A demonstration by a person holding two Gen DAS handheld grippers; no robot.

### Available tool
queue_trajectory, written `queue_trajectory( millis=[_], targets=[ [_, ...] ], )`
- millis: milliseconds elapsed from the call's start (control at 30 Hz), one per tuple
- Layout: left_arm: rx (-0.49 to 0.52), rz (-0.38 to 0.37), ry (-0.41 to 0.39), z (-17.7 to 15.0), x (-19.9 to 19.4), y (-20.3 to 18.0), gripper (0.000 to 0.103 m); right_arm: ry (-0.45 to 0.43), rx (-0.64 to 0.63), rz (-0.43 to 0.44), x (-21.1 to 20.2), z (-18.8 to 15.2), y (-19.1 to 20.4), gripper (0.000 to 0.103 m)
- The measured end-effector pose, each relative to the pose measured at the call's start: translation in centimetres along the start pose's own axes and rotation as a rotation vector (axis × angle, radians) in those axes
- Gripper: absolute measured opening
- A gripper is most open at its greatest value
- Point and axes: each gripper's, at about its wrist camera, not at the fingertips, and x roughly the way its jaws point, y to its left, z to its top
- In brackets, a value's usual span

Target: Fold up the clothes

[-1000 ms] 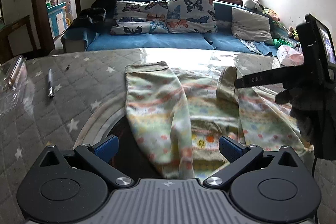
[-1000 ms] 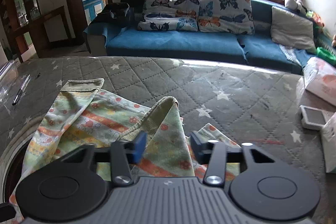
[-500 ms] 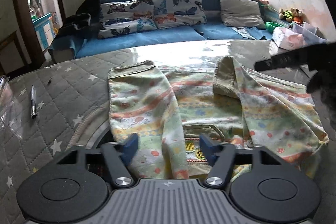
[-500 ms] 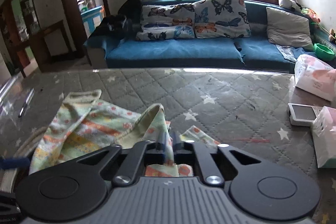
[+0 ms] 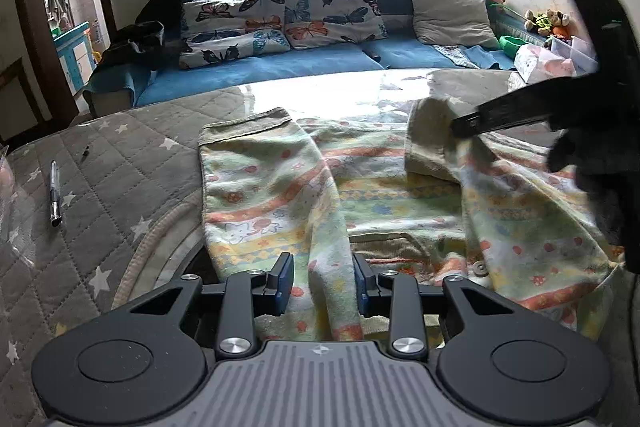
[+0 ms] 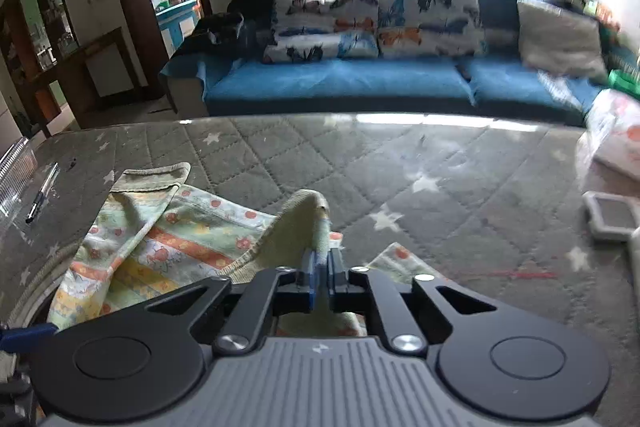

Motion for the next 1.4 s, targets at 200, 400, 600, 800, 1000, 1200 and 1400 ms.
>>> queue_trajectory(
  millis=[200,400,600,800,1000,1200,1400],
  targets=[
    [-0.022,0.017,-0.033,-0.3,-1.3,1.2,0.007,-0.101,0.011,-0.031,-6.5,-0.6,-1.5,0.004],
    [-0.080,0.040,-0.061,-1.7,-3.7,2.9,0.003,-0.195,0.025,-0.068,-14.1,-2.8,-3.8,0.004],
    [-0.129,0.080,-0.074,-4.0,-6.7,5.0,0.001,-0.211,0.067,-0.140,-19.1,-7.0,-6.3,0.004],
    [-0.141,0.067,-0.076,-5.6,-9.1,5.5,0.003,-0.210,0.118,-0.213,-23.2,-11.4,-8.6,0.004],
    [-0.132,0.031,-0.095,-4.3,-9.4,3.6,0.038,-0.180,0.178,-0.264,-25.4,-15.4,-10.4,0.004],
    [-0.078,0.010,-0.085,-2.2,-7.1,0.8,0.056,-0.132,0.238,-0.282,-25.3,-18.5,-11.2,0.004],
    [0.010,0.009,-0.030,-1.2,-3.5,-1.5,0.021,-0.112,0.253,-0.292,-25.2,-20.1,-11.7,0.004]
  ],
)
